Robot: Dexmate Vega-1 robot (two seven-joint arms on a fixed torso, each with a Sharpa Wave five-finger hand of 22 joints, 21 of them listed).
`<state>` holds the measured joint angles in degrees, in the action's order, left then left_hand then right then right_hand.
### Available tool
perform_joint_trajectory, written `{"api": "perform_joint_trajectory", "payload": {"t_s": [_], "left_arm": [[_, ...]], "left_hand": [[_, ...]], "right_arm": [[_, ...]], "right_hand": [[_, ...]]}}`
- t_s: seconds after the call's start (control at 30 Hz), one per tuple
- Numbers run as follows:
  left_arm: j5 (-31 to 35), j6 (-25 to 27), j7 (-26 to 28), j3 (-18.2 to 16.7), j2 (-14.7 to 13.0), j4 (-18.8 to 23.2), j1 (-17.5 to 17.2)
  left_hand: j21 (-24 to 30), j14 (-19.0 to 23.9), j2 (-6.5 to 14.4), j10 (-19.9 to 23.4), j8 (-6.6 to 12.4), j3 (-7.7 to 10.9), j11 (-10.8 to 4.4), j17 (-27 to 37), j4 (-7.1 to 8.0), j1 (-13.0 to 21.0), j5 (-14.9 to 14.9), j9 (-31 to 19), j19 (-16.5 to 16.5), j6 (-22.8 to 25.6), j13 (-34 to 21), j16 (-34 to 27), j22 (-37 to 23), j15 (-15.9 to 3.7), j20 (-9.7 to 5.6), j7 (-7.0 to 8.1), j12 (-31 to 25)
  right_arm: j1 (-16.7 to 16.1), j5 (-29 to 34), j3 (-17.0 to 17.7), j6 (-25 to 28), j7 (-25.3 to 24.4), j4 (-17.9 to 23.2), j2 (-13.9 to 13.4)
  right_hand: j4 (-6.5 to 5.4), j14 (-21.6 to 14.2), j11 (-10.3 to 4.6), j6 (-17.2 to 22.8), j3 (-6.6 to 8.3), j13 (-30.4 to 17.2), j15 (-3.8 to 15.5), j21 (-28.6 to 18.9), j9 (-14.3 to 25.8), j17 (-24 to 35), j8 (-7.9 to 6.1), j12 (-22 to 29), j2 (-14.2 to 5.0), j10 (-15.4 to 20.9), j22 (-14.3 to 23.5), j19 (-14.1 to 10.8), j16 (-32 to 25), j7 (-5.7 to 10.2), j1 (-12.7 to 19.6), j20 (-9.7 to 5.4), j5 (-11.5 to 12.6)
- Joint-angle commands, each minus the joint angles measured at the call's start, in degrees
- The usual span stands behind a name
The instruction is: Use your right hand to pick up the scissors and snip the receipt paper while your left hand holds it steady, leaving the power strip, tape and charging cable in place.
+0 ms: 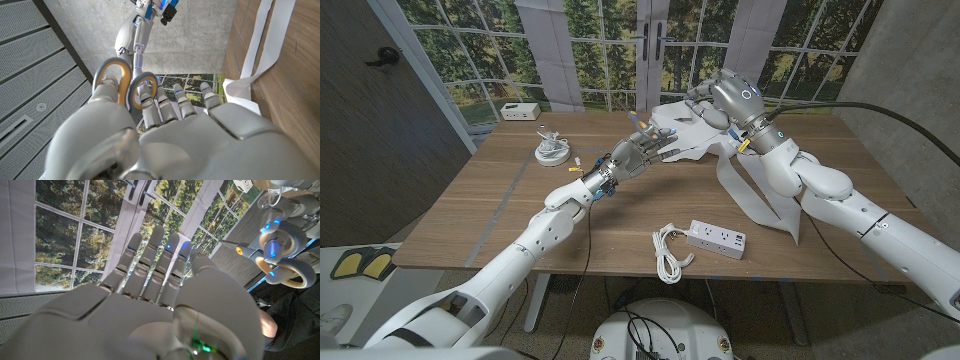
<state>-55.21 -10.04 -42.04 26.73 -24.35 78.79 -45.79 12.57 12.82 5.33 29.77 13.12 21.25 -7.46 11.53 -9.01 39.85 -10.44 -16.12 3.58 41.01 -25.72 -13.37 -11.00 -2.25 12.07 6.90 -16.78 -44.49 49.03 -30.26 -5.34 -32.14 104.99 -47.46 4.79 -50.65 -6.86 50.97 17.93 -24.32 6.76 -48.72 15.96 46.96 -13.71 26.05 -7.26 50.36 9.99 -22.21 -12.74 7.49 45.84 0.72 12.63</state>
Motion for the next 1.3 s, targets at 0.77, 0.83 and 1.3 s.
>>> {"api": "perform_joint_trajectory", "payload": {"t_s": [0.77, 0.83, 1.3], "left_arm": [[1.5, 0.8, 5.2, 0.0, -0.7, 1.5, -0.6], [1.6, 1.0, 5.6, 0.0, -0.9, 1.8, -0.7], [1.6, 1.2, 8.9, -0.4, -1.3, 3.2, -1.9]], "left_hand": [[-0.3, 1.1, -5.4, 7.3, 1.89, -4.85, -3.78, 1.3, 1.63, -4.8, 0.6, -0.9, -0.2, 1.6, -5.1, -1.6, -0.1, -1.40, 0.22, -0.70, -2.3], [-0.4, 1.1, -6.4, 7.4, 2.04, -5.59, -3.64, 1.4, 1.82, -5.7, 0.5, -1.0, -0.3, 1.9, -5.4, -1.6, -0.1, -1.33, 0.23, -0.91, -2.4], [-0.3, 2.6, -7.8, 8.7, 2.96, -7.00, -3.15, 1.5, 2.08, -7.4, -0.3, -1.9, -0.3, 3.5, -7.4, -2.0, -0.1, -0.94, 0.17, -2.41, -3.7]], "right_arm": [[0.3, 0.0, -0.2, 0.9, 0.5, 0.1, 0.1], [0.3, 0.1, -0.2, 0.9, 0.6, 0.1, 0.1], [0.2, 0.4, -0.3, 1.4, 0.4, 0.4, 0.3]], "right_hand": [[0.91, 0.6, -0.06, 0.6, 0.51, -0.1, 5.96, 0.6, 0.0, 0.0, 0.22, -0.3, 0.04, 0.4, 0.2, -0.6, -0.4, 0.17, -0.9, 0.04, -0.2], [1.01, 0.6, -0.04, 0.7, 0.53, -0.1, 6.00, 0.6, 0.0, 0.1, 0.21, -0.2, 0.06, 0.5, 0.2, -0.7, -0.4, 0.15, -0.9, 0.07, -0.2], [1.30, 0.6, 0.37, 0.9, 0.70, 0.2, 5.96, 0.9, -0.1, 0.0, 0.14, -0.5, 0.07, 0.6, 0.2, -0.7, -0.4, 0.30, -1.2, 0.12, -0.3]]}}
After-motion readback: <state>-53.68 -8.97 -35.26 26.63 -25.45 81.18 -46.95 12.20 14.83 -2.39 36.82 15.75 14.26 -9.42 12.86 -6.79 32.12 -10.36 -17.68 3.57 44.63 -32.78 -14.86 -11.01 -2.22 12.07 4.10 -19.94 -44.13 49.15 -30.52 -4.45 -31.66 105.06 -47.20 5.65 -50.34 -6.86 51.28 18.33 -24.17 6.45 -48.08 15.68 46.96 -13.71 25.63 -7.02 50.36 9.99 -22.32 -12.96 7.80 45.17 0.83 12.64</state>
